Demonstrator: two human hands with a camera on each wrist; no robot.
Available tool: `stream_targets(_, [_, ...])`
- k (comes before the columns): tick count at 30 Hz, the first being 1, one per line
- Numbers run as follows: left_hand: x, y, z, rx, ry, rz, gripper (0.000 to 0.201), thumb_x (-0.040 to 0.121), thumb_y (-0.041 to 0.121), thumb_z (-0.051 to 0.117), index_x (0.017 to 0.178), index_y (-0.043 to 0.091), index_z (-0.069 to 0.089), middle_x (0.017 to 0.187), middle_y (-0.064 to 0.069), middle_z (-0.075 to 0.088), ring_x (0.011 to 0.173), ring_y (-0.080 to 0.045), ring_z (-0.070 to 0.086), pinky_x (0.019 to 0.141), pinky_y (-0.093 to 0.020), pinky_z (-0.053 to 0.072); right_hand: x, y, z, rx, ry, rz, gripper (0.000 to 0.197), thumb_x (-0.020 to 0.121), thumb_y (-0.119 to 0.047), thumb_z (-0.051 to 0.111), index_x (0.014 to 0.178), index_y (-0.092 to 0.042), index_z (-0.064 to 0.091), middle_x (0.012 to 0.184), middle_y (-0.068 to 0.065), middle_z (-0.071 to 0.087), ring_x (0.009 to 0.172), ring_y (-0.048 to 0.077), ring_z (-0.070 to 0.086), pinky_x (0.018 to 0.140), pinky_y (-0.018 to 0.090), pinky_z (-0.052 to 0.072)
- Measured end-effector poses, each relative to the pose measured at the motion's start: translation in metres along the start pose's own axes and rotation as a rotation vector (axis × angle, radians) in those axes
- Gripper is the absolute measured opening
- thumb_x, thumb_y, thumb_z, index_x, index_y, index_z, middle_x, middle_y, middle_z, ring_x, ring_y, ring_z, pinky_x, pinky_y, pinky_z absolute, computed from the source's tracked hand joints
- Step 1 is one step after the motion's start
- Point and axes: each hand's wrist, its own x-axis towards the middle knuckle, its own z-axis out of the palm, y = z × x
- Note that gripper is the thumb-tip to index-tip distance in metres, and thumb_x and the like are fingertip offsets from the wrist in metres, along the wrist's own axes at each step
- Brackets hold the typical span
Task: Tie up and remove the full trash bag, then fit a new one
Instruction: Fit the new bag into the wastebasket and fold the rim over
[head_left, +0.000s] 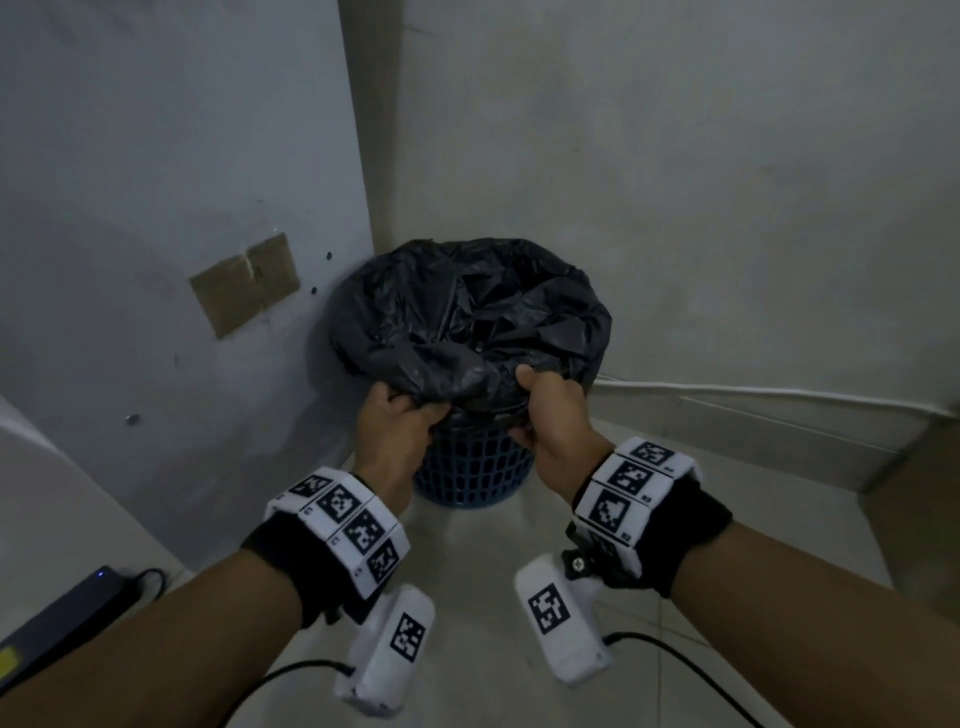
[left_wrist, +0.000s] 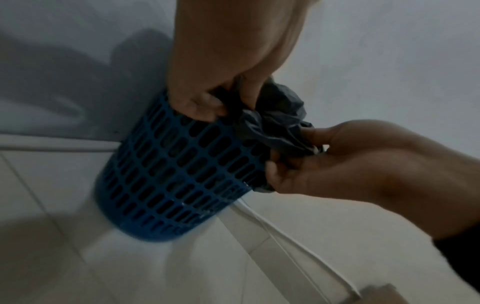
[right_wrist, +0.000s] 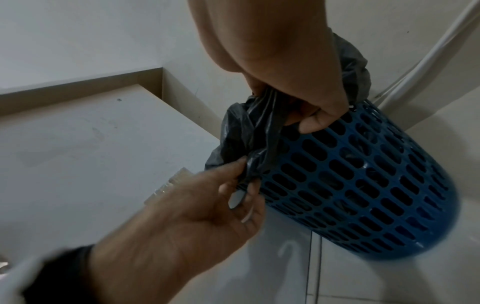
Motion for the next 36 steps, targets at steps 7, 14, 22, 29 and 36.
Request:
stream_targets(7, [-0.004, 0.000, 0.008, 0.040, 0.060, -0.244, 0.026, 0.089, 0.023, 0.066, 0.071, 0.016, 0.048, 0.063, -0.005, 0.047, 0.049, -0.013, 0.043, 0.045, -0.024, 0.039, -0.008, 0.007, 0.001, -0.014, 0.026, -0.050, 0.037, 0.095, -0.029, 0.052, 0.127, -0.011, 0.048, 0.114, 0.011, 0.060, 0.089, 0.027, 0.060, 0.083, 0.048, 0.051])
stream_targets(14, [-0.011, 0.013, 0.014, -0.342, -0.037, -0.384, 0.019, 0.098, 0.019, 0.044, 0.092, 0.013, 0.061, 0.089, -0.001, 0.066, 0.085, -0.014, 0.061, 0.081, -0.025, 0.053, -0.015, 0.006, 0.002, -0.015, 0.028, -0.083, 0.035, 0.094, -0.027, 0.055, 0.122, -0.007, 0.049, 0.111, 0.009, 0.059, 0.086, 0.022, 0.057, 0.093, 0.046, 0.050])
stream_targets(22, [-0.025, 0.024, 0.031, -0.569, -0.062, -0.377, 0.039, 0.091, 0.040, 0.059, 0.120, 0.012, 0.058, 0.099, -0.005, 0.061, 0.088, -0.016, 0.059, 0.098, -0.034, 0.048, -0.024, 0.010, -0.004, -0.052, 0.027, -0.133, 0.034, 0.094, -0.030, 0.055, 0.118, -0.007, 0.053, 0.109, 0.008, 0.062, 0.086, 0.019, 0.060, 0.080, 0.043, 0.055])
stream_targets(29, [-0.018, 0.013, 0.028, -0.496, -0.102, -0.342, 0.038, 0.098, 0.025, 0.050, 0.134, 0.009, 0.051, 0.124, -0.011, 0.061, 0.103, -0.018, 0.060, 0.090, -0.030, 0.048, -0.029, 0.006, -0.023, 0.020, -0.067, 0.014, 0.041, 0.089, -0.040, 0.066, 0.113, -0.007, 0.061, 0.109, 0.015, 0.066, 0.077, 0.026, 0.064, 0.054, 0.033, 0.058])
stream_targets(36, [-0.017, 0.005, 0.026, -0.432, -0.085, -0.340, 0.045, 0.096, 0.032, 0.053, 0.136, 0.012, 0.050, 0.142, -0.012, 0.050, 0.121, -0.020, 0.055, 0.089, -0.030, 0.051, -0.021, -0.009, -0.045, 0.105, -0.146, 0.187, 0.068, 0.077, -0.061, 0.068, 0.128, -0.019, 0.053, 0.115, 0.006, 0.057, 0.108, 0.032, 0.059, 0.077, 0.042, 0.059])
